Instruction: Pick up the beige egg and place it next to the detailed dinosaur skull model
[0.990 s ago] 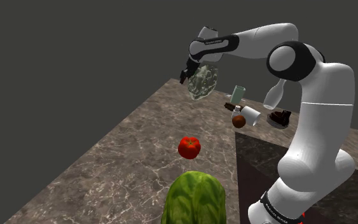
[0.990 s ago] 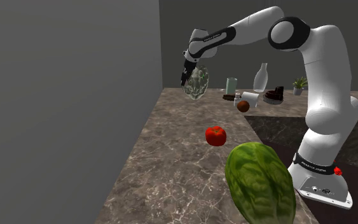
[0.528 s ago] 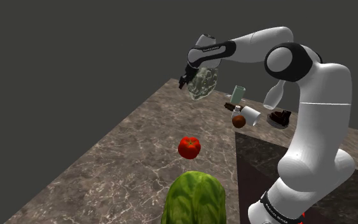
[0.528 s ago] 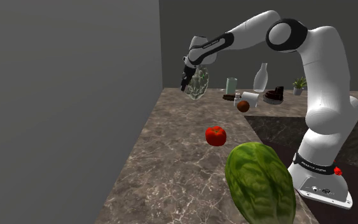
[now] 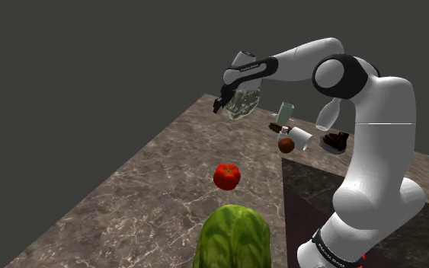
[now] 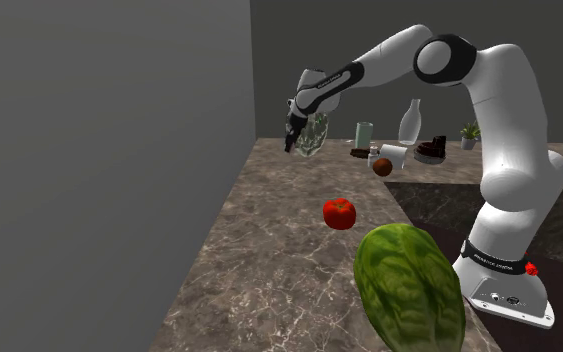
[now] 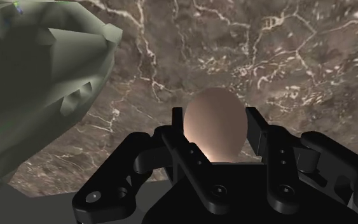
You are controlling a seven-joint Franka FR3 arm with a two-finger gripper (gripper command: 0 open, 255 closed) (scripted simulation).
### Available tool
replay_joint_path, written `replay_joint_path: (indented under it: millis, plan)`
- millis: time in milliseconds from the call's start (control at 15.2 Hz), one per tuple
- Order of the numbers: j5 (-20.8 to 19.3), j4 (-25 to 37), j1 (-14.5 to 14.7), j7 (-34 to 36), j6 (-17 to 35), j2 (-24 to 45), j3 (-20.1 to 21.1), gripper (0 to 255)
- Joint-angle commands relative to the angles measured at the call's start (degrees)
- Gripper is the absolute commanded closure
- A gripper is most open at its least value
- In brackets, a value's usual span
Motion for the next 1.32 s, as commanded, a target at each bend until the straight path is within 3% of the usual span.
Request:
replay_joint_path:
  millis: [0,528,990,1056,1254]
  plan:
    - [-0.1,-0.8,0.1,0.1,1.4,0.6,-0.1,255]
    - [-0.6,-2.5,0.3,0.1,6.1,3.6,-0.4,255]
    - [-0.6,-2.4,0.3,0.1,6.1,3.6,-0.4,255]
    - [-0.6,-2.4,0.3,0.1,6.1,3.6,-0.4,0]
    - [-0.6,-2.4,0.3,0.1,6.1,3.6,-0.4,0]
